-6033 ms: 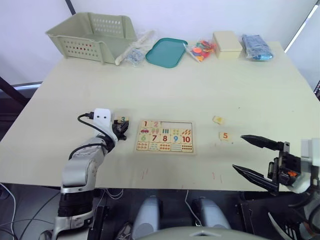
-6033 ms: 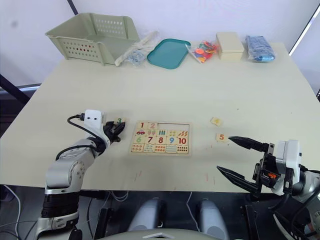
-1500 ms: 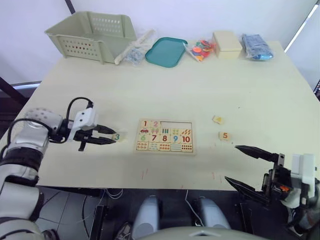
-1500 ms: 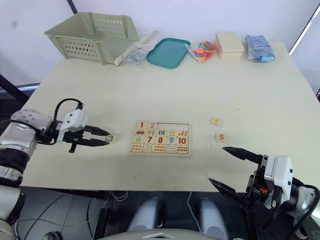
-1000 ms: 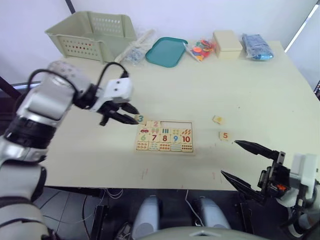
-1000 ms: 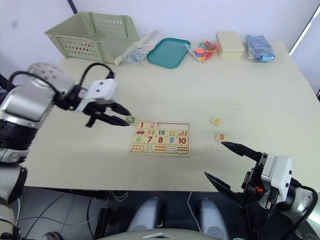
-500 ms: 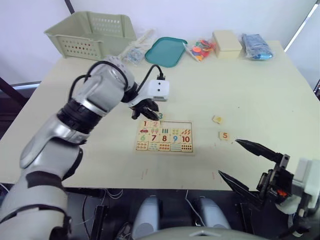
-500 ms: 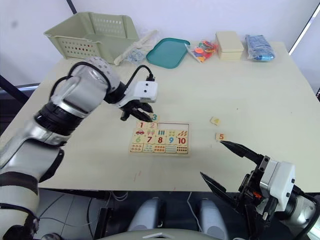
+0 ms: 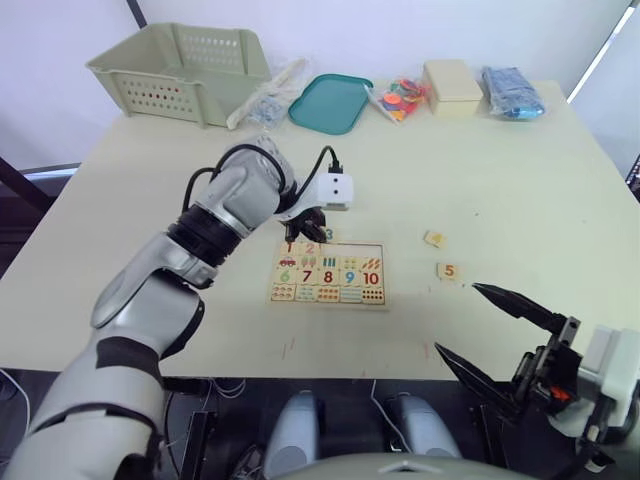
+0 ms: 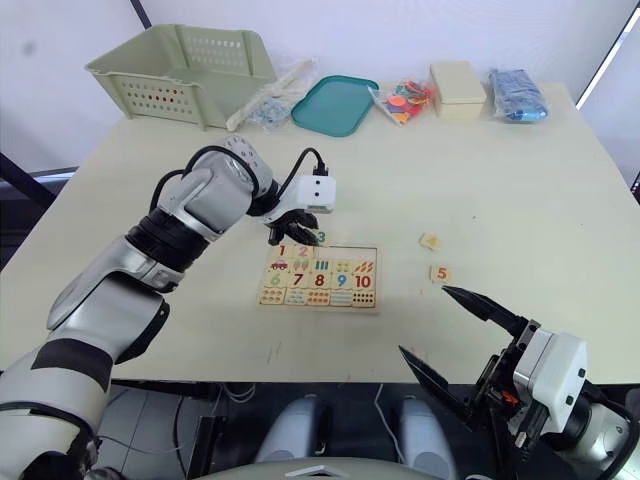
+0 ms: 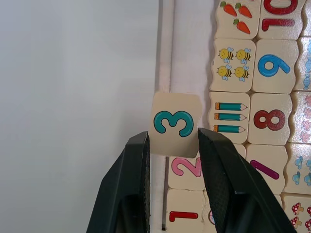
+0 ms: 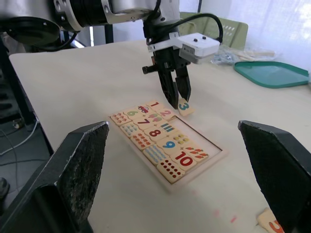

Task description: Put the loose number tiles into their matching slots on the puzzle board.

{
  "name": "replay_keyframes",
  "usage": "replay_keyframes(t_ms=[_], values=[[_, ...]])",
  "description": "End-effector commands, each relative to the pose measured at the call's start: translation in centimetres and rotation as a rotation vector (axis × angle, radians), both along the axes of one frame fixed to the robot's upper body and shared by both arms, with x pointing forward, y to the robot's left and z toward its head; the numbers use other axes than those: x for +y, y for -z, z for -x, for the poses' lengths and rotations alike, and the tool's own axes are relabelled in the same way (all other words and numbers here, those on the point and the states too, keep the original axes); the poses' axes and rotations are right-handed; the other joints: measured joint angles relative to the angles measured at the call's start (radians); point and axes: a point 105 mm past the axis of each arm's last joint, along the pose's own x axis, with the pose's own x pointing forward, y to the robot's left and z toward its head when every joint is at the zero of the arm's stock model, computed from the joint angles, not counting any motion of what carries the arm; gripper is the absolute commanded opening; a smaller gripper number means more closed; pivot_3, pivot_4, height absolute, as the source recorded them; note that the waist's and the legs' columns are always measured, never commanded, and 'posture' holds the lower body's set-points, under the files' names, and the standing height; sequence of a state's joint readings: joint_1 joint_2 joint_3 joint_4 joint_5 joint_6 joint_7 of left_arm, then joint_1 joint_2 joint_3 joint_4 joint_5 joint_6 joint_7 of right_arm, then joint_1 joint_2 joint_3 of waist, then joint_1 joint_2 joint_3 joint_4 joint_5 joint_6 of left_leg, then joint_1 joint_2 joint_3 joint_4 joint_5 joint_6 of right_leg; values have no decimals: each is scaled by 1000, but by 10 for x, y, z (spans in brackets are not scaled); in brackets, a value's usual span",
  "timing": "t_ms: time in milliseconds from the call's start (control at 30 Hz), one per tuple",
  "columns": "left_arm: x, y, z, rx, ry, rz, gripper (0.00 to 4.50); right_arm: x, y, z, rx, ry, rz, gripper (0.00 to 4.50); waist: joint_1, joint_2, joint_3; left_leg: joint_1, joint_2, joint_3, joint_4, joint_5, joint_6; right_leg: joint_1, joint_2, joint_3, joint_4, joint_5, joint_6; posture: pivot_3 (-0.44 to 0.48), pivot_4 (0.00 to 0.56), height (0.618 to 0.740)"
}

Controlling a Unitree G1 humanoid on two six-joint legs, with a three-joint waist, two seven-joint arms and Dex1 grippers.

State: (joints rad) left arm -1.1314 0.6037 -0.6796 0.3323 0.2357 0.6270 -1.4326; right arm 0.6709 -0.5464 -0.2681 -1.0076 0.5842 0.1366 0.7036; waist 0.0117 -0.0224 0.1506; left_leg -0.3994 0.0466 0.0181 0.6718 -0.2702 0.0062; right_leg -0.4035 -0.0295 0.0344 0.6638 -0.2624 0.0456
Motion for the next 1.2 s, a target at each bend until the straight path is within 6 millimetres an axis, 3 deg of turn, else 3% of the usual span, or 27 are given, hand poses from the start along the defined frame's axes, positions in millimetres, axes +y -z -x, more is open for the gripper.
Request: replay_keyframes(t_ms=[33,1200], values=[[-3,-3,1,-22,3,2,976,7,-10,5,-53,-19,-9,4500,0,0,0,0,0,0,0,0,0,0,0,0,0,0,0,0,150,740],[-9,12,2,-25,21,-10,976,5,-10,6,-54,-2,-5,4500,0,0,0,0,0,0,0,0,0,0,0,0,0,0,0,0,150,740]])
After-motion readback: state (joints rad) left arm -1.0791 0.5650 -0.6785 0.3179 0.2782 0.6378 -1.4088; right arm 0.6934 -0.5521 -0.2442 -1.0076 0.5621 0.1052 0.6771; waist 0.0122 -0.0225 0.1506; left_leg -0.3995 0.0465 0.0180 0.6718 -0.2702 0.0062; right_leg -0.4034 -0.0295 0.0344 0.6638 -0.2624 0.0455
